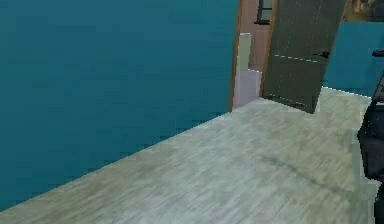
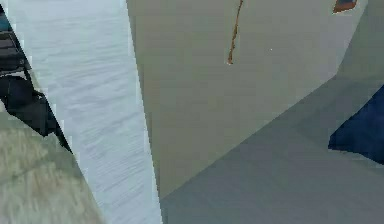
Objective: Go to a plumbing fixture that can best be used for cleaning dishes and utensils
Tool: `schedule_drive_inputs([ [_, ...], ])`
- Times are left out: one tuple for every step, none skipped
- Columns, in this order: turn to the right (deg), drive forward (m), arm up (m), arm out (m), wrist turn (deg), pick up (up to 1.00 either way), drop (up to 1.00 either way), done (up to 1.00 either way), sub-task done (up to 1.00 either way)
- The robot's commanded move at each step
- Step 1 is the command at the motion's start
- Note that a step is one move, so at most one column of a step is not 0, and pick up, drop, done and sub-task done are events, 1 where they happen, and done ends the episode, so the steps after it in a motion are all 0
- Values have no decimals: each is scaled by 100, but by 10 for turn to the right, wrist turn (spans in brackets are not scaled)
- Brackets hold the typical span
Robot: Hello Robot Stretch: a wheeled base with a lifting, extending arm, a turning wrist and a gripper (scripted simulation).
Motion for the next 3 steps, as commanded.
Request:
schedule_drive_inputs([
  [180,0,0,0,0,0,0,0,0],
  [0,100,0,0,0,0,0,0,0],
  [30,0,0,0,0,0,0,0,0],
])
